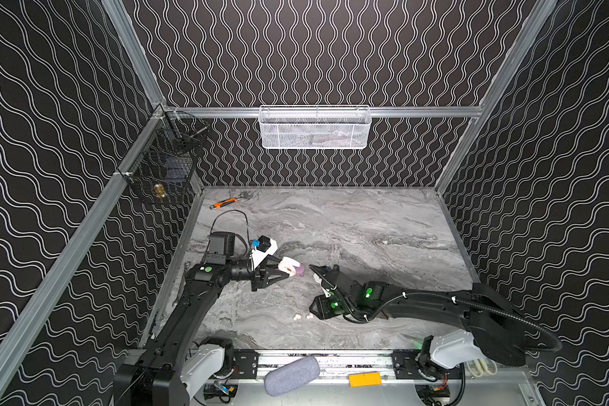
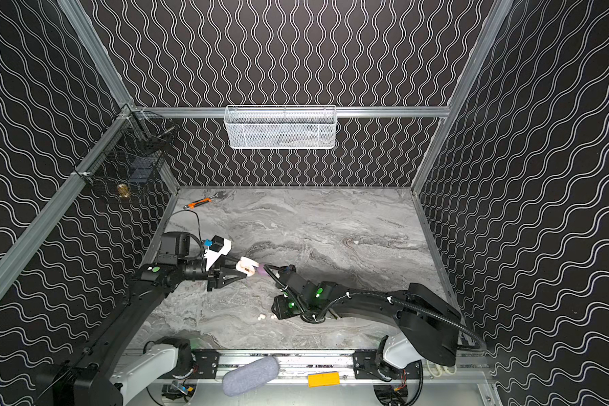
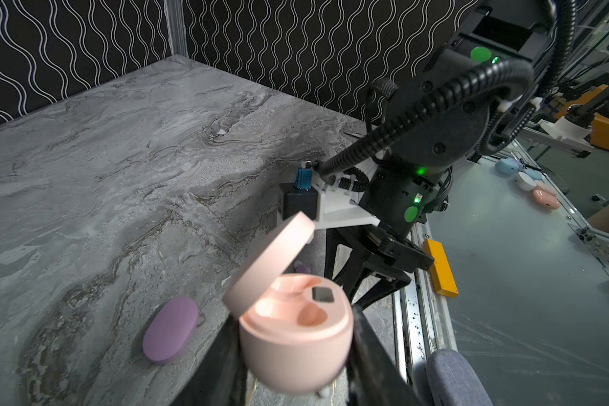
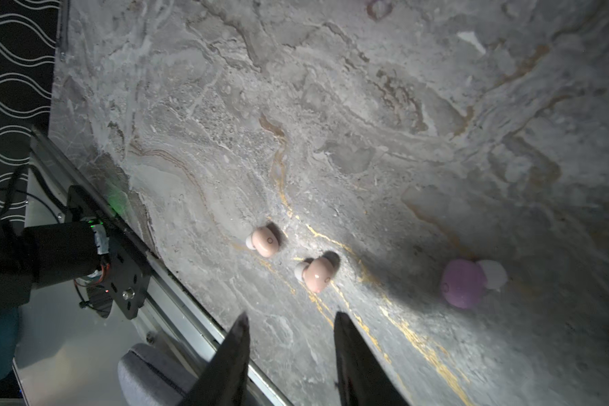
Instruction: Insert the wireless bluetooth earbuds into the charging case
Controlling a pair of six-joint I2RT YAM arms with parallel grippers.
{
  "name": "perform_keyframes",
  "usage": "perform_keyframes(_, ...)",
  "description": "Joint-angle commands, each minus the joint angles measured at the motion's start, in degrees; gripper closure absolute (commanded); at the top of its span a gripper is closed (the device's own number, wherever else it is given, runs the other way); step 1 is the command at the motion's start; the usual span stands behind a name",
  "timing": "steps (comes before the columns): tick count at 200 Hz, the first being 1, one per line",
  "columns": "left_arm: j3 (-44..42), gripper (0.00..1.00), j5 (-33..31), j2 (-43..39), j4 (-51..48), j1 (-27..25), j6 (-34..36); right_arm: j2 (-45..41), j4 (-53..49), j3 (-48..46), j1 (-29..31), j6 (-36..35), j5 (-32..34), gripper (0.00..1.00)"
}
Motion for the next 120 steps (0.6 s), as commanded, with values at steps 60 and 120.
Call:
perform_keyframes(60, -0.85, 0.94, 2.37, 0.24, 2.42, 0.28, -0.01, 1.37, 4.6, -2.06, 0.39, 5.54, -1.82, 0.6)
perform_keyframes(120, -1.18, 0.94, 2.64, 0.55, 2.51, 0.29, -0.21, -4.18, -0.75, 1.46, 0.57, -0.2, 1.41, 0.52)
